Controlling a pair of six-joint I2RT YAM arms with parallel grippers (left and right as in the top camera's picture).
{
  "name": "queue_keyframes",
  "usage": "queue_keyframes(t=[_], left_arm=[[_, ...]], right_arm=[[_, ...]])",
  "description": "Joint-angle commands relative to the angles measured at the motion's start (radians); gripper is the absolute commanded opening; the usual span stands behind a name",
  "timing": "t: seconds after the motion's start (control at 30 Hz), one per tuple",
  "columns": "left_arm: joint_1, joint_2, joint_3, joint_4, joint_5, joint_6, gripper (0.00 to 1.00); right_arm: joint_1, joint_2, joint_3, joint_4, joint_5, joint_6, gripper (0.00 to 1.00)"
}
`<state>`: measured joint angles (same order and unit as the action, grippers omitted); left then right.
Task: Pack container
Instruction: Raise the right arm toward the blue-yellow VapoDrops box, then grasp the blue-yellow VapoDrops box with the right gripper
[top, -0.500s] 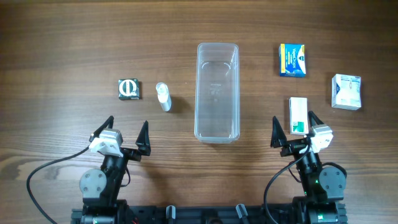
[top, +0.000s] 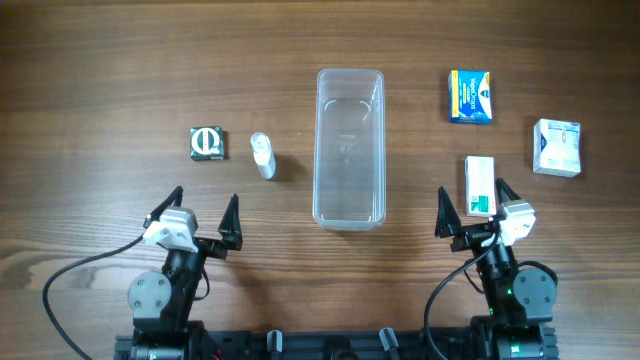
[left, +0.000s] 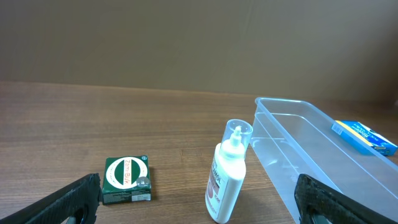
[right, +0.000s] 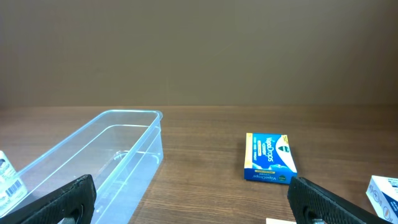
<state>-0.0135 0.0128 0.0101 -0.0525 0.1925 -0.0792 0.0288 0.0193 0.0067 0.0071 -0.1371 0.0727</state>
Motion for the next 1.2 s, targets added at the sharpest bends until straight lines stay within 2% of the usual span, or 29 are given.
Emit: queue_keyframes(t=[0.0, 0.27, 0.3, 0.33, 0.4, 0.43, 0.47, 0.5, 0.53, 0.6, 0.77, 0.9, 0.97, 1.1, 1.17], left_arm=[[0.006, -0.005, -0.005, -0.004, 0.013, 0.019, 1.00], [0.006, -0.005, -0.005, -0.004, 0.013, 0.019, 1.00], [0.006, -0.005, -0.005, -0.004, 0.013, 0.019, 1.00], [0.006, -0.005, -0.005, -0.004, 0.013, 0.019, 1.00], [0.006, -0.005, -0.005, -0.004, 0.013, 0.019, 1.00], [0.006, -0.005, -0.005, -0.004, 0.013, 0.019, 1.00], [0.006, -0.005, -0.005, -0.004, 0.013, 0.019, 1.00], [0.006, -0.005, -0.005, -0.004, 0.013, 0.019, 1.00], [0.006, -0.005, -0.005, -0.004, 0.013, 0.019, 1.00], [0.006, -0.005, -0.005, -0.004, 0.013, 0.019, 1.00], [0.006, -0.005, -0.005, -0.004, 0.013, 0.019, 1.00], [0.006, -0.005, -0.005, -0.004, 0.013, 0.019, 1.00], [0.006, -0.005, -0.005, -0.004, 0.013, 0.019, 1.00], [0.006, -0.005, -0.005, -0.004, 0.012, 0.019, 1.00], [0.006, -0.005, -0.005, -0.004, 0.013, 0.019, 1.00]], right_arm=[[-0.005, -0.009, -0.002, 0.003, 0.009, -0.018, 1.00], [-0.005, -0.009, -0.002, 0.023, 0.005, -0.016, 1.00], [-0.005, -0.009, -0.002, 0.005, -0.043, 0.049, 1.00], [-0.004, -0.001, -0.002, 0.007, -0.065, 0.179, 1.00], [-0.004, 0.039, -0.002, 0.008, -0.075, 0.533, 1.00], [-0.004, 0.056, -0.002, 0.009, -0.074, 0.632, 1.00], [-0.004, 0.080, -0.002, 0.010, -0.076, 0.791, 1.00], [-0.004, 0.095, -0.001, 0.015, -0.096, 0.861, 1.00], [-0.004, 0.113, -0.001, 0.083, -0.220, 0.770, 1.00], [-0.004, 0.119, 0.010, 0.143, -0.341, 0.654, 1.00], [-0.004, 0.180, 0.224, 0.088, -0.305, 0.463, 1.00], [-0.004, 0.464, 0.620, -0.194, -0.091, 0.189, 1.00], [-0.005, 0.636, 0.806, -0.352, -0.010, 0.116, 1.00], [-0.034, 1.138, 1.290, -0.771, 0.010, -0.051, 1.00], [-0.058, 1.333, 1.506, -0.950, 0.011, -0.072, 1.00]])
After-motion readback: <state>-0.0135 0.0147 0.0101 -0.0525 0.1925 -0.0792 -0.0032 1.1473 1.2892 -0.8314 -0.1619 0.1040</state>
